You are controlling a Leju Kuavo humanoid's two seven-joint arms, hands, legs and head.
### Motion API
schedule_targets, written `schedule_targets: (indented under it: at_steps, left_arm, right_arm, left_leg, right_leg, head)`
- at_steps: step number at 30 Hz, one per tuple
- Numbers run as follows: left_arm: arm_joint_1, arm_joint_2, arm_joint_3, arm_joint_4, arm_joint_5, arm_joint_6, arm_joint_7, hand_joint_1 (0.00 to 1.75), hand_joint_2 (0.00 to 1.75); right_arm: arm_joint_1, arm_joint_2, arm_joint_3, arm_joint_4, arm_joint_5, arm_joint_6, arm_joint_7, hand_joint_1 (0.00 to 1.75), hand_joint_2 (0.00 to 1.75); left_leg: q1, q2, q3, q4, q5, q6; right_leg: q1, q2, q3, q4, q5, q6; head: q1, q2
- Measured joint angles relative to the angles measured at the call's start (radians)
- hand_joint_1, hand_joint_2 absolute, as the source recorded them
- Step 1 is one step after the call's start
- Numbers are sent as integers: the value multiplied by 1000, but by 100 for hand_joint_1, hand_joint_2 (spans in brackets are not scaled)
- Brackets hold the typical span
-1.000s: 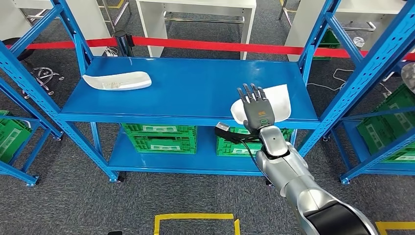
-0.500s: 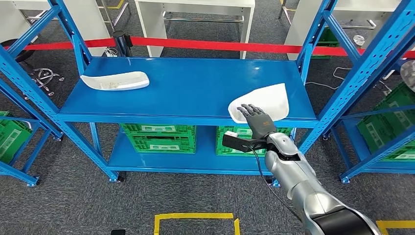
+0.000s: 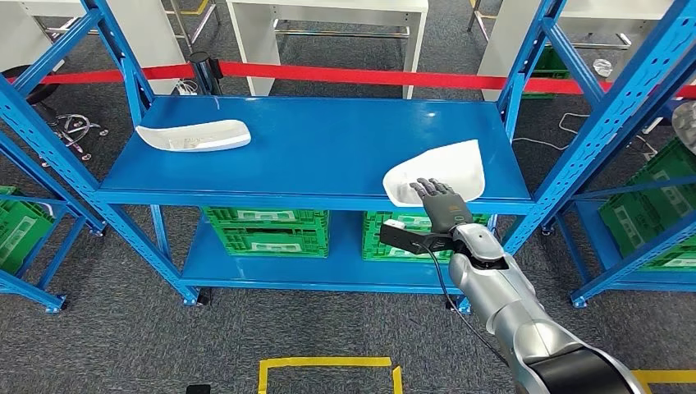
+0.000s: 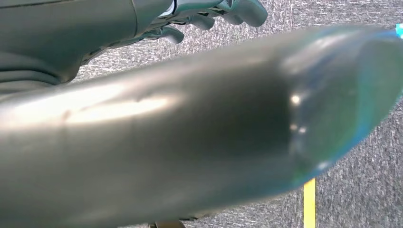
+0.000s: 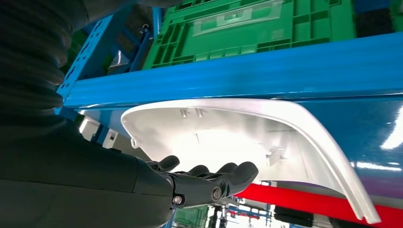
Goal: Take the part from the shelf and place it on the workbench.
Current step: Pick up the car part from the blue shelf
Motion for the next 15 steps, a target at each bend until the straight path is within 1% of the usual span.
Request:
schedule_targets:
  at_steps: [4, 8, 15]
  left_arm:
    - [0, 0, 0, 0, 4, -25, -15, 0, 0]
    - [0, 0, 0, 0, 13, -28, -21, 0, 0]
    - [5, 0, 2, 1, 25, -32, -41, 0, 0]
  right_arm:
    - [-3, 0, 17, 6, 25, -16, 34, 0, 175]
    - [-15, 0, 42, 12, 71, -42, 78, 0, 175]
    - [-29, -2, 133, 15, 173, -168, 169, 0, 175]
  left_leg:
    - [0, 0, 0, 0, 0, 0]
    - [0, 0, -3, 0, 0, 0]
    - [0, 0, -1, 0, 1, 0]
  right_leg:
    - [0, 0, 0, 0, 0, 0]
    - [0, 0, 0, 0, 0, 0]
    - [0, 0, -2, 0, 0, 0]
  head:
    - [0, 0]
    - [0, 0]
    - [0, 0]
